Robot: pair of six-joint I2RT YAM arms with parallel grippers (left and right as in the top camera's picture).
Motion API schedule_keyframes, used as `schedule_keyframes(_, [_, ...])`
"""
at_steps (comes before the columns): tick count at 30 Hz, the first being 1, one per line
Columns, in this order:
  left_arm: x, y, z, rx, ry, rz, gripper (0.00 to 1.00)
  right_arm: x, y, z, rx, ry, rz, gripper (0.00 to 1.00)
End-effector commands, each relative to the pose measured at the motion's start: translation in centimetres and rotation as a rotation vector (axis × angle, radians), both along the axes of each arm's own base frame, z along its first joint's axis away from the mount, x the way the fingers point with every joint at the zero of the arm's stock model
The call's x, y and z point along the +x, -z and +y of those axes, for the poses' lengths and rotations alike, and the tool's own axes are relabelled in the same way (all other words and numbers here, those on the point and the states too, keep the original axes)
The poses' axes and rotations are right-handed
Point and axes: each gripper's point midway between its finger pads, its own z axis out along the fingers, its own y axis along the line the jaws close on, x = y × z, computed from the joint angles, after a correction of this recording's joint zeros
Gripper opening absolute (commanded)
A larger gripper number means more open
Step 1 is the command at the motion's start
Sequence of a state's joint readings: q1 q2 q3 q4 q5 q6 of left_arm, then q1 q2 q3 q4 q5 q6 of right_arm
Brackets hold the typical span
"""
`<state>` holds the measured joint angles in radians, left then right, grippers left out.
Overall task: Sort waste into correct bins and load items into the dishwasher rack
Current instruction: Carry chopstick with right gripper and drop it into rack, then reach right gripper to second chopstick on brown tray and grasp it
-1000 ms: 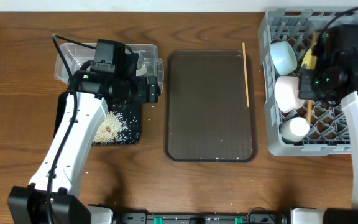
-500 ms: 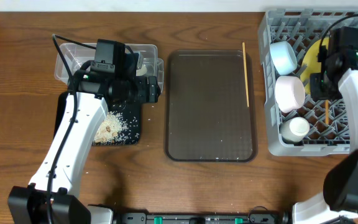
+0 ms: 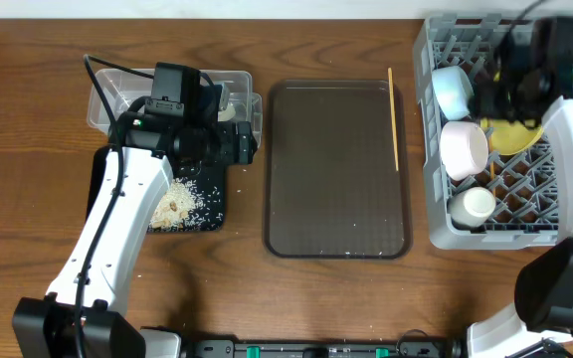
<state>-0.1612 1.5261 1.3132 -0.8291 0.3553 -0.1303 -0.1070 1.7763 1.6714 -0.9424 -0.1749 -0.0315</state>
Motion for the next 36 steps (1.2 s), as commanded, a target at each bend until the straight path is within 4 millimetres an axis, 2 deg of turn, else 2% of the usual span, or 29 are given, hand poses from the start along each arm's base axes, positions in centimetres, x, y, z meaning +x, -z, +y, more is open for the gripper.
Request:
schedule_keyframes(1, [0.3, -0.2, 0.0, 0.008, 0.002, -0.007, 0.9, 1.4, -1.6, 5.3, 0.11, 0.02, -0.05, 0.47])
schedule_keyframes(5, [0.3, -0.2, 0.0, 0.008, 0.002, -0.007, 0.89, 2.5, 0.1, 8.5, 0.013, 0.081, -0.052, 0.46])
schedule_keyframes(8, [0.3, -0.2, 0.0, 0.008, 0.002, -0.007, 0.9, 3.0, 2.9, 11.4, -0.044, 0.092, -0.021, 0.46])
schedule_keyframes(14, [0.3, -0.2, 0.0, 0.008, 0.002, -0.007, 0.9, 4.0, 9.2, 13.1, -0.172, 0.175, 0.028, 0.45])
schedule_keyframes(18, [0.3, -0.2, 0.0, 0.008, 0.002, -0.007, 0.89, 4.6, 12.3, 13.1, -0.195, 0.187, 0.059, 0.44])
schedule_keyframes(21, [0.3, -0.2, 0.0, 0.008, 0.002, -0.007, 0.9, 4.7, 13.8, 12.5, -0.225, 0.2, 0.076, 0.44])
schedule_keyframes(36, [0.3, -0.2, 0.0, 0.008, 0.002, -0.007, 0.9, 5.7, 16.5, 9.7, -0.281, 0.256, 0.092, 0.4])
